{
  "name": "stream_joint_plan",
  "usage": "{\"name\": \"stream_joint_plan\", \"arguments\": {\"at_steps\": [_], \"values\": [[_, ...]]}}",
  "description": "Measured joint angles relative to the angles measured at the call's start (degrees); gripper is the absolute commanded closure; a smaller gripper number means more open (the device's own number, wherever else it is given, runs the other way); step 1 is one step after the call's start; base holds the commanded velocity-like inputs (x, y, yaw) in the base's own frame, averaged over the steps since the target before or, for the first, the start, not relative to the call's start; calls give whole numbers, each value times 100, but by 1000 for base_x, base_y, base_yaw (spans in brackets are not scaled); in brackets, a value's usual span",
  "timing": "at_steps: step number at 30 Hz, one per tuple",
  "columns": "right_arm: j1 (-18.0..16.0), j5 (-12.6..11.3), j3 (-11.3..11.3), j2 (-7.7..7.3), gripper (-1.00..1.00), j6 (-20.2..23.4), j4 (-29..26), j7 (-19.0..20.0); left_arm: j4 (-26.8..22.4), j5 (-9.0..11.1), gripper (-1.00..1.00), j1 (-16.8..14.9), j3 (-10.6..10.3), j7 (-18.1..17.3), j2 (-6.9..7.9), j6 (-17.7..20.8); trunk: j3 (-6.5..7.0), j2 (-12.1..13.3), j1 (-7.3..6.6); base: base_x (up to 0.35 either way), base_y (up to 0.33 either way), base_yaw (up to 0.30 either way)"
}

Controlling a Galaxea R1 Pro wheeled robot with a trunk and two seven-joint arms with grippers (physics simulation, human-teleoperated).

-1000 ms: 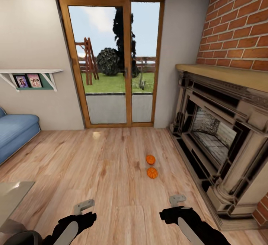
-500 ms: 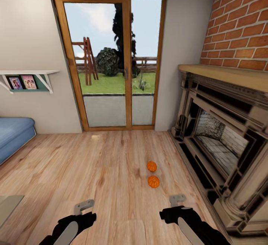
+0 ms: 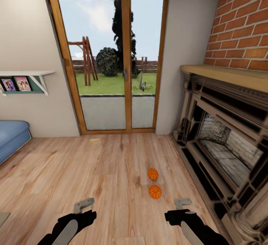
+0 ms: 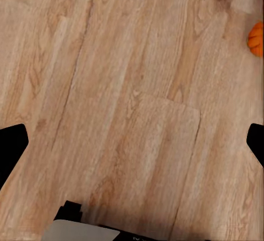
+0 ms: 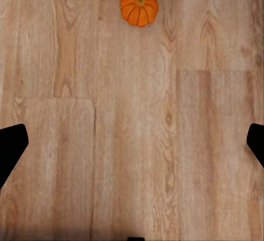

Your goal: Place each of the two pumpkins and all three candles from the living room inside a cabinet in the living room (use any cabinet), then make sure every cabinet is closed, and position the cauldron so it is next to a table in the living room.

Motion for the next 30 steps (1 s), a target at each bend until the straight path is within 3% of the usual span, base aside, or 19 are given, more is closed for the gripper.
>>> {"name": "stream_joint_plan", "arguments": {"at_steps": [3,6,11,14,21,30], "values": [[0,-65,-48,4,-100,30,-93,22,-194,38,-100,-35,169,-3,20,62,0,0,0,335,0,0],[-1,-285,-227,9,-100,18,-181,32,-407,174,-100,-54,451,-7,27,262,0,0,0,319,0,0],[-1,-1114,-664,8,-100,-114,-197,155,-681,381,-100,-197,901,-18,31,1058,0,1,1,249,0,0],[-1,-1478,-767,8,-100,-503,-73,570,-718,417,-100,-318,1104,-21,30,1358,0,1,1,210,0,0],[-18,-1698,-799,84,-100,-1351,1274,2391,-788,430,-100,-361,1186,-28,43,1481,-1,0,3,62,0,0],[-20,-1752,-821,277,-100,-1904,1729,2771,-809,422,-100,-379,1191,-28,48,1489,-1,0,2,82,142,0]]}}
